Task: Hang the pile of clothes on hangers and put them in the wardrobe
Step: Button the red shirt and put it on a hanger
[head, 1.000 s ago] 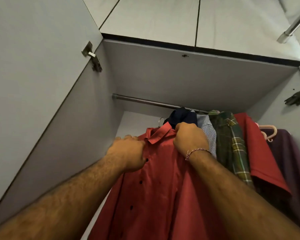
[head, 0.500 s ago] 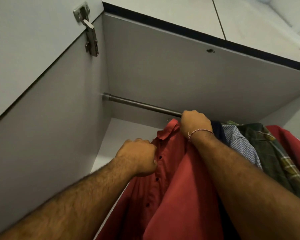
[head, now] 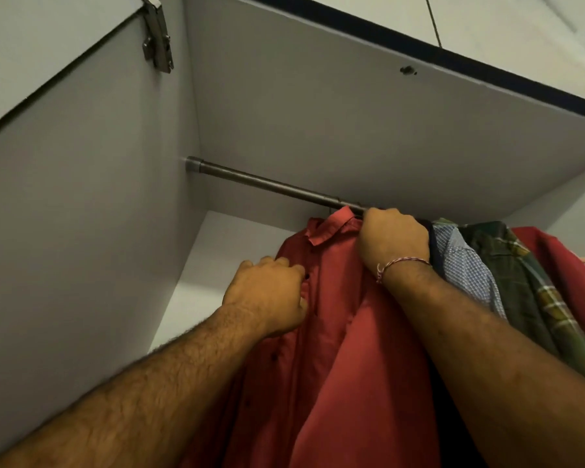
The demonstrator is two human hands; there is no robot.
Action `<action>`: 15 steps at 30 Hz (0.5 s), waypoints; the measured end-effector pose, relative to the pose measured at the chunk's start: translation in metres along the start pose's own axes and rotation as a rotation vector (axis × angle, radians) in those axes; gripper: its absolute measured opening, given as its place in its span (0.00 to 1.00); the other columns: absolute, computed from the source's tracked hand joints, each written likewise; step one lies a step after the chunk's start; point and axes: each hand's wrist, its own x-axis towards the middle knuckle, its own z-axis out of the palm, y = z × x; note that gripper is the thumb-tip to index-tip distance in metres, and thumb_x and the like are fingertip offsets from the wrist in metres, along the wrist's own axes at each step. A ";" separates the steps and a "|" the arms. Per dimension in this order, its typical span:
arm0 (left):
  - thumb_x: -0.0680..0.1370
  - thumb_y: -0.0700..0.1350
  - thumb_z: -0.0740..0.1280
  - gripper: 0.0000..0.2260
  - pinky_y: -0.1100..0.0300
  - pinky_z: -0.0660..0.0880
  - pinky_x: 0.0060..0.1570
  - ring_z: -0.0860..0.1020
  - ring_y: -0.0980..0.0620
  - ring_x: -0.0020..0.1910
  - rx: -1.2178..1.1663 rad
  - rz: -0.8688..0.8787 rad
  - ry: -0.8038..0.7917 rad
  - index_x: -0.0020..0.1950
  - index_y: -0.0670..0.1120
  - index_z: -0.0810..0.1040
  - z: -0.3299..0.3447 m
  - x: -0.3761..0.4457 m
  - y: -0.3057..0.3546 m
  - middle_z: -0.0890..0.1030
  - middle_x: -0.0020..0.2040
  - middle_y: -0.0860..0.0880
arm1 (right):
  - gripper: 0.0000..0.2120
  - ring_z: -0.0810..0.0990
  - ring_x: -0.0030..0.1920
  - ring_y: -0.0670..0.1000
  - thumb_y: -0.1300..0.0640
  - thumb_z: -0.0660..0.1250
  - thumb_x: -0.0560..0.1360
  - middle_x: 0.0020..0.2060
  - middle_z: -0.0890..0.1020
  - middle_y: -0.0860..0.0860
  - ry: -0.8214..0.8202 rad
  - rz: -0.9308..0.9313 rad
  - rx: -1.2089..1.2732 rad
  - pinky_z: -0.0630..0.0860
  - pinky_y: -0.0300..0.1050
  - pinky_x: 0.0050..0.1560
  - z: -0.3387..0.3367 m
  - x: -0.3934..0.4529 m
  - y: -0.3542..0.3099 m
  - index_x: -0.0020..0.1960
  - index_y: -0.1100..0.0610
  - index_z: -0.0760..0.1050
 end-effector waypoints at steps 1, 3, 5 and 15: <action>0.79 0.56 0.61 0.19 0.46 0.72 0.61 0.75 0.44 0.63 0.017 -0.010 0.003 0.67 0.50 0.73 -0.001 -0.004 0.006 0.77 0.62 0.47 | 0.12 0.82 0.52 0.66 0.60 0.58 0.80 0.53 0.82 0.60 0.015 -0.001 0.028 0.72 0.53 0.42 -0.001 -0.006 0.004 0.57 0.58 0.78; 0.78 0.56 0.61 0.21 0.46 0.71 0.62 0.74 0.44 0.64 0.063 -0.021 0.015 0.69 0.50 0.71 -0.006 -0.012 0.015 0.76 0.64 0.47 | 0.13 0.79 0.56 0.64 0.58 0.61 0.78 0.57 0.80 0.59 0.048 -0.025 0.057 0.73 0.55 0.47 -0.003 -0.020 0.008 0.60 0.57 0.77; 0.78 0.56 0.62 0.23 0.45 0.71 0.62 0.74 0.44 0.65 0.103 -0.041 0.029 0.71 0.50 0.70 -0.012 -0.025 0.022 0.76 0.65 0.47 | 0.19 0.75 0.60 0.61 0.54 0.63 0.74 0.60 0.77 0.56 0.074 -0.115 0.031 0.70 0.59 0.56 -0.002 -0.039 0.005 0.64 0.54 0.76; 0.75 0.50 0.59 0.32 0.45 0.70 0.69 0.72 0.45 0.72 0.117 -0.360 -0.077 0.81 0.49 0.63 -0.031 -0.278 0.081 0.72 0.75 0.47 | 0.31 0.69 0.73 0.56 0.48 0.66 0.72 0.73 0.72 0.53 -0.165 -0.381 0.655 0.61 0.64 0.75 -0.061 -0.286 -0.031 0.75 0.52 0.69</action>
